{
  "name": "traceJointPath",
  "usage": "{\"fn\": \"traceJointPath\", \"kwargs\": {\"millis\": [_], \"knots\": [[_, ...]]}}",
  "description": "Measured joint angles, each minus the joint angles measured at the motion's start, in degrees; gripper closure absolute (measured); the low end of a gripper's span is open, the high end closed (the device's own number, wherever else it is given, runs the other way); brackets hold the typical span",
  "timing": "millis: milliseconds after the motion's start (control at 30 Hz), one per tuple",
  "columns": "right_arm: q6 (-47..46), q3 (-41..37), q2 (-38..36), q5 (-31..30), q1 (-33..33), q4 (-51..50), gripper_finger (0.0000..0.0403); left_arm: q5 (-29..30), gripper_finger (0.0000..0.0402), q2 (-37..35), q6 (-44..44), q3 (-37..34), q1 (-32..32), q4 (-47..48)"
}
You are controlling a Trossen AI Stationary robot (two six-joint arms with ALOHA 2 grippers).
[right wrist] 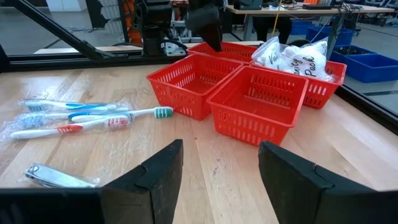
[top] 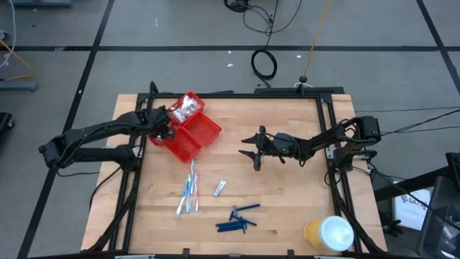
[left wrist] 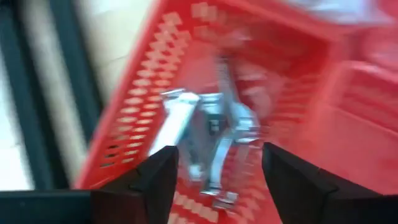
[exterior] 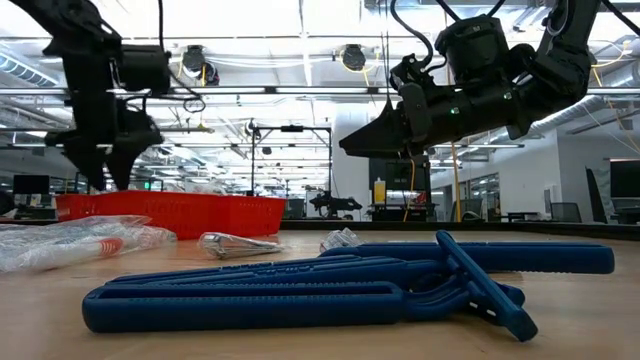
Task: Pick & Place Travel size toiletries
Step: Put the nail cutter into the horizontal left red bin
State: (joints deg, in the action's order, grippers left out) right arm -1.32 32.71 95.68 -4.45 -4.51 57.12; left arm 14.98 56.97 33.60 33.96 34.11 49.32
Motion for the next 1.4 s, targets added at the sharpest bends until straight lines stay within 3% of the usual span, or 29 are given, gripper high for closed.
{"fn": "traceJointPath", "kwargs": {"millis": [267,567,700,900,1133,1400], "knots": [[0.0,0.0,0.0,0.0,0.0,0.0,0.0206,-14.6,0.0152,-0.9,0.9,6.1,-4.0,-3.6],[0.0,0.0,0.0,0.0,0.0,0.0,0.0206,-17.6,0.0151,3.1,3.0,6.9,-26.3,-23.2],[0.0,0.0,0.0,0.0,0.0,0.0,0.0206,-16.2,0.0156,10.3,6.2,8.9,-36.0,-26.2],[0.0,0.0,0.0,-0.2,-0.1,0.9,0.0206,-15.8,0.019,26.5,9.3,23.4,-44.0,-16.9],[0.0,0.0,0.0,-0.2,-0.1,0.7,0.0206,-15.8,0.0227,43.0,5.2,38.0,-48.0,-9.8],[0.1,0.0,0.0,-0.2,-0.1,0.1,0.0206,-18.6,0.0228,53.6,9.7,40.6,-48.0,-9.6]]}}
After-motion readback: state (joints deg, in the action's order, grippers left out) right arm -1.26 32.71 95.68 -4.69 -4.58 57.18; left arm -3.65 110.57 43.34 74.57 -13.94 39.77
